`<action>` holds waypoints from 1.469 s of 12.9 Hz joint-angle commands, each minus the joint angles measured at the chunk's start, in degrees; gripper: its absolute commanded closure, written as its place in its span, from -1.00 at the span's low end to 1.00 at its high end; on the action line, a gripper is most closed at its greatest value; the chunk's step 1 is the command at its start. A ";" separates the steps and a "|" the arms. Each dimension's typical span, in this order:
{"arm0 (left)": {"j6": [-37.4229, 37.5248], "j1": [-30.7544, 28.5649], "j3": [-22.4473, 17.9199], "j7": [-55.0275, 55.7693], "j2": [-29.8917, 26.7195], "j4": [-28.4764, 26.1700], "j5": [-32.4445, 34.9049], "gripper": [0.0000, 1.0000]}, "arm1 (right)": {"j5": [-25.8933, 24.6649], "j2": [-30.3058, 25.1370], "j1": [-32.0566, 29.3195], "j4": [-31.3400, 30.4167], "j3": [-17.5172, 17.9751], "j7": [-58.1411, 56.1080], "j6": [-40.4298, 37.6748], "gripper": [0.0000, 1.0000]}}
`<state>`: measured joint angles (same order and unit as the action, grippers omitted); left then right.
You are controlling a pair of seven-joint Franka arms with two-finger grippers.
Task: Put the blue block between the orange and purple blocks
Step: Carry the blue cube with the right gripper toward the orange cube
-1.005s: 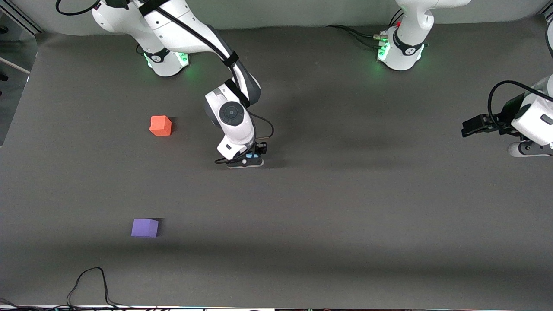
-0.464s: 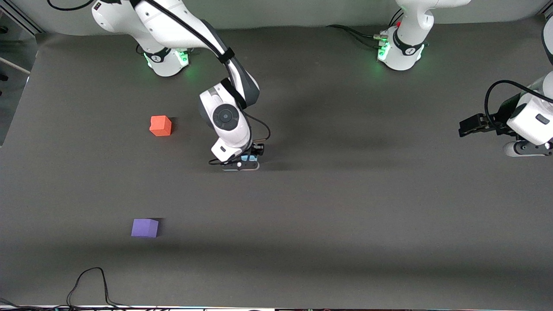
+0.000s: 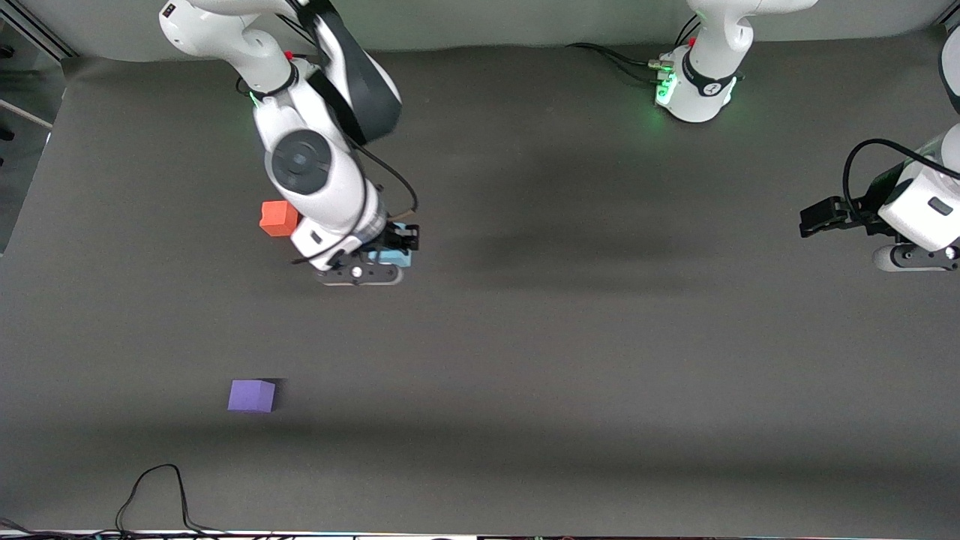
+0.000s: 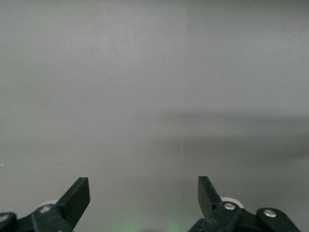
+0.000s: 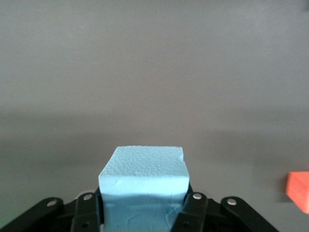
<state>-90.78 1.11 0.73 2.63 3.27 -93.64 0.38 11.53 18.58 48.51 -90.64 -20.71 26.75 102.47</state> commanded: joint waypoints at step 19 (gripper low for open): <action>-1.06 -0.23 0.50 -0.96 0.34 0.74 0.24 -1.00 | 2.17 2.85 -8.08 -33.36 -19.46 -43.63 32.14 0.37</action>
<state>-91.58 1.12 1.02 2.41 3.35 -93.55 0.47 11.65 19.06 39.92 -121.27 -41.04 -16.06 128.53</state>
